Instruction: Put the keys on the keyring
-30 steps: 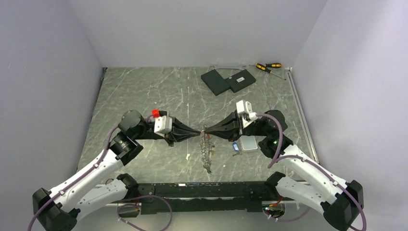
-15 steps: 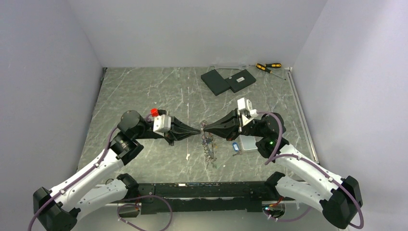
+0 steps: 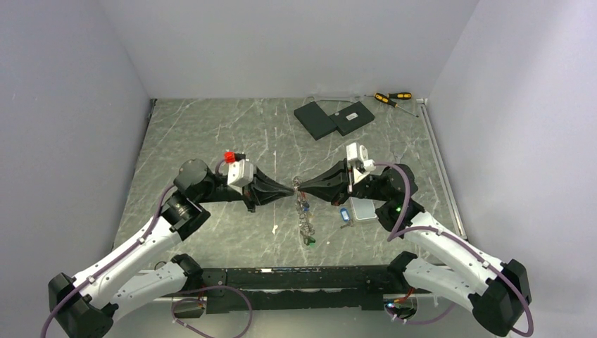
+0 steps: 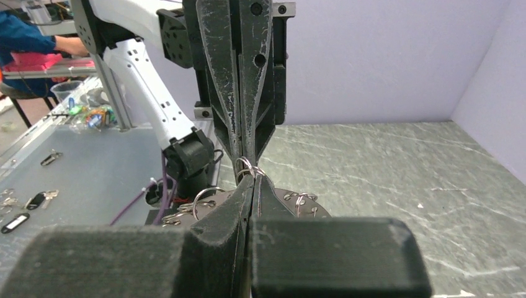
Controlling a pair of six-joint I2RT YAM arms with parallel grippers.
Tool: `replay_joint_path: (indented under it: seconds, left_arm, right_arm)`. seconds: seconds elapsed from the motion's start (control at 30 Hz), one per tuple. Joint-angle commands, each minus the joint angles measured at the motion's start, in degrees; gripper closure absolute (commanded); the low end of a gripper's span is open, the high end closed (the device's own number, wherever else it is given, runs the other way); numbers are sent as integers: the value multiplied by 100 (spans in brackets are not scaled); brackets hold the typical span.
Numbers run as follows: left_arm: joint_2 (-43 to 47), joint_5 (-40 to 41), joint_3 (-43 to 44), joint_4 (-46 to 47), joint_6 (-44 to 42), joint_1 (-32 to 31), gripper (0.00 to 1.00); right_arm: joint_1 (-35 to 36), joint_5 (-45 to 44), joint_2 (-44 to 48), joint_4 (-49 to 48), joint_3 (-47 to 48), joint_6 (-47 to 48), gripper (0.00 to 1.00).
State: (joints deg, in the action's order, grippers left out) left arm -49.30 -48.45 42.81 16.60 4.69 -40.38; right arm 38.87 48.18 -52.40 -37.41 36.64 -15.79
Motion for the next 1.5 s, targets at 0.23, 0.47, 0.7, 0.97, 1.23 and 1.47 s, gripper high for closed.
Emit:
replay_joint_path:
  seconds: [0.23,0.47,0.7,0.97,1.23,1.47]
  left_arm:
    - [-363,680,1018,-638,2032,-75,100]
    - [-485,701,1546,-1459,2457,-75,100]
    - [-685,776,1969,-2033,2840,-73,100]
    - [-731,1307,2433,-2745,3210,-75,100]
    - [-522,1986,2535,-2995,3684,-62,100]
    - [-413,2082,2275,-2914,3510,-66,100]
  right_arm:
    - [-2,671,-212,1406,1193,1462,100]
    - [-126,1497,-536,1723,1679,1610,100]
    - [-134,2306,-890,2727,2294,2134,100]
    - [-165,2598,-930,3127,2431,2407,100]
    - [-170,2392,-855,3042,2322,2429,100]
    - [-169,2025,-523,2560,1988,2283,100]
